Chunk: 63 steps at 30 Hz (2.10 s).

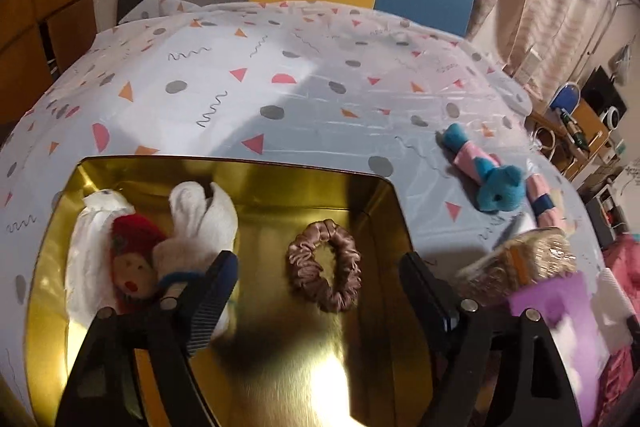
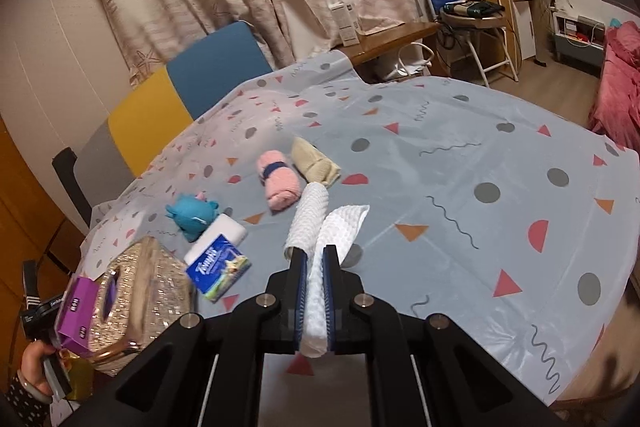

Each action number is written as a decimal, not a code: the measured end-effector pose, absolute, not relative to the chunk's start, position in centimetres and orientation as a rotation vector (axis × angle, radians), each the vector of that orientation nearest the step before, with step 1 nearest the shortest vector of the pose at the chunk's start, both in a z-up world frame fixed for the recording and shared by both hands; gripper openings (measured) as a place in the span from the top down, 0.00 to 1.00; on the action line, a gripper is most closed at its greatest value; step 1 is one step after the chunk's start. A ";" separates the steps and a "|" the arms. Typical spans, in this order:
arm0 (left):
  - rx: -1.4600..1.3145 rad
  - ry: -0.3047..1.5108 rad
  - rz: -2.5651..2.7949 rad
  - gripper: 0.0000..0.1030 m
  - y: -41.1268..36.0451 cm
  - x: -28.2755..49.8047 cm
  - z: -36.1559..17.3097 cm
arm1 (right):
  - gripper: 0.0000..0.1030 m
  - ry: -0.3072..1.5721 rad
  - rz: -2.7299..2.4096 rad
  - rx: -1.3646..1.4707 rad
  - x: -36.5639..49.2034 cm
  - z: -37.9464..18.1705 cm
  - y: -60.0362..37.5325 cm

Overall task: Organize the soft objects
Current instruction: 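Carry the brown scrunchie into the tin and open the left gripper, then carry the white towel into the tin and open the right gripper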

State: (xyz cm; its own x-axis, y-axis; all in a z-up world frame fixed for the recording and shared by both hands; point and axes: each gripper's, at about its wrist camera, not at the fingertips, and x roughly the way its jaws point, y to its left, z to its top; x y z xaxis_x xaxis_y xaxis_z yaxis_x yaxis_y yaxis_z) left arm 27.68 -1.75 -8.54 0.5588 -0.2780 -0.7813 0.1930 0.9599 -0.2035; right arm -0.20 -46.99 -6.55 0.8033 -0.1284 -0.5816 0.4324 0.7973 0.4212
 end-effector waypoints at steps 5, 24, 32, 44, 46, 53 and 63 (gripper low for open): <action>-0.079 0.901 -0.269 0.08 -0.8 24.8 -6.9 | 0.94 0.534 -0.276 0.638 0.0 -5.4 -46.0; -0.080 0.858 -0.025 0.04 10.2 12.7 -5.8 | 0.93 0.428 0.216 0.559 3.4 4.1 -29.7; -0.108 0.877 0.087 0.04 15.7 10.0 -6.8 | 0.93 0.575 0.533 0.534 9.5 1.2 -15.7; -0.328 0.930 0.200 0.04 23.6 7.7 -8.7 | 0.93 0.843 0.602 0.507 16.3 -8.9 -1.8; -0.335 0.929 0.208 0.04 24.0 7.6 -8.7 | 0.93 0.850 0.595 0.501 16.7 -9.4 -1.0; -0.323 0.922 0.195 0.04 23.5 7.8 -8.5 | 0.82 0.916 0.576 0.481 17.7 -11.3 1.4; -0.301 0.916 0.163 0.04 21.9 8.3 -8.0 | 0.62 0.839 0.576 0.204 13.8 -9.3 1.0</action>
State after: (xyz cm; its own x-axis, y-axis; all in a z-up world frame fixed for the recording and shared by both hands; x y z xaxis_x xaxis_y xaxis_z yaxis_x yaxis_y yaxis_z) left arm 8.29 21.93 -8.04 0.6003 0.0107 -0.7997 -0.2654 0.9459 -0.1865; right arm 13.80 0.98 -9.27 0.5272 0.5563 -0.6423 -0.3998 0.8294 0.3902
